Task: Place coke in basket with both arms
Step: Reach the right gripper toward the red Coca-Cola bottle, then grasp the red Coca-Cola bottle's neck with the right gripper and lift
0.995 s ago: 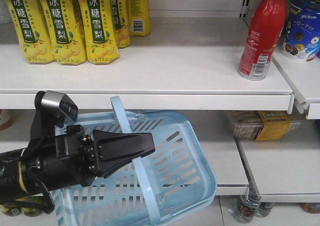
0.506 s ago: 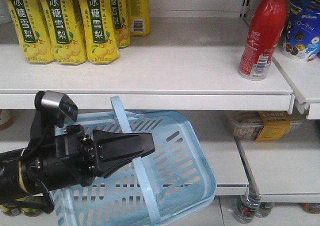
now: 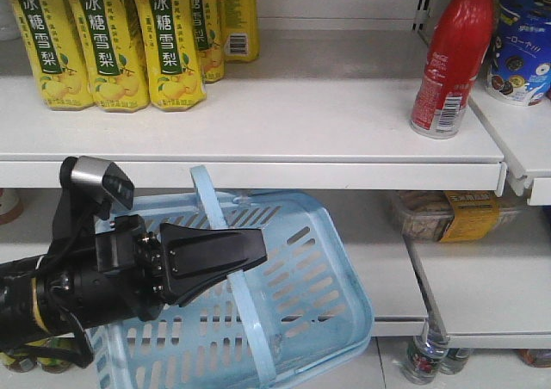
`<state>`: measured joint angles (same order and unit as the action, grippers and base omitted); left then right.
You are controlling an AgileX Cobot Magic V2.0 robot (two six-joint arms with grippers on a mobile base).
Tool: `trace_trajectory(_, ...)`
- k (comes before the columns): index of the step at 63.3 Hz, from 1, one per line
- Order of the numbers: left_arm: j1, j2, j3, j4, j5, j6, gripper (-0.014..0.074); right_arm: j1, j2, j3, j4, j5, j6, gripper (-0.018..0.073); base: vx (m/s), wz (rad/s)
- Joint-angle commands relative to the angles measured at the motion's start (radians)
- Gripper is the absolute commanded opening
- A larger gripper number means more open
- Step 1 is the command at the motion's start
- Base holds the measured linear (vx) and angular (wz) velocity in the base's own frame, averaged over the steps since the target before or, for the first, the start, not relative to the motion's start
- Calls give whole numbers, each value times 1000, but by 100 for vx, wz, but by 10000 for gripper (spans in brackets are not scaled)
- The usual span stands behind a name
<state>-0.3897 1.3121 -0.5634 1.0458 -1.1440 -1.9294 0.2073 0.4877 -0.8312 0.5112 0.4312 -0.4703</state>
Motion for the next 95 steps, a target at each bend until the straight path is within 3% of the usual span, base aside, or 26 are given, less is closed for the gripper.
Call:
trace_trajectory(1, -2, -29, -24, -68, -237, 8, -6, 14, 109, -72, 163, -90, -239, 419, 0, 0)
trace_trajectory(8, -2, -29, -24, -68, -237, 8, -6, 12, 203, -93, 216, -192, -303, 607, 0, 0)
trace_trajectory(15, -2, -29, -24, -68, -237, 8, -6, 12, 286, -99, 219, -342, -296, 694, 0, 0)
trace_trajectory(22, -2, -29, -24, -68, -237, 8, -6, 12, 351, -103, 227, -441, -294, 687, 0, 0)
trace_trajectory(47, -2, -29, -24, -68, -237, 8, -6, 12, 659, -335, 244, -447, -298, 601, 0, 0)
trace_trajectory(58, -2, -29, -24, -68, -237, 8, -6, 12, 746, -397, 256, -446, -298, 484, 0, 0)
trace_trajectory(74, -2, -29, -24, -68, -237, 8, -6, 12, 726, -397, 267, -394, -299, -9, 0, 0)
trace_trajectory(95, -2, -29, -24, -68, -237, 8, -6, 13, 520, -397, 273, -8, -297, -6, 0, 0)
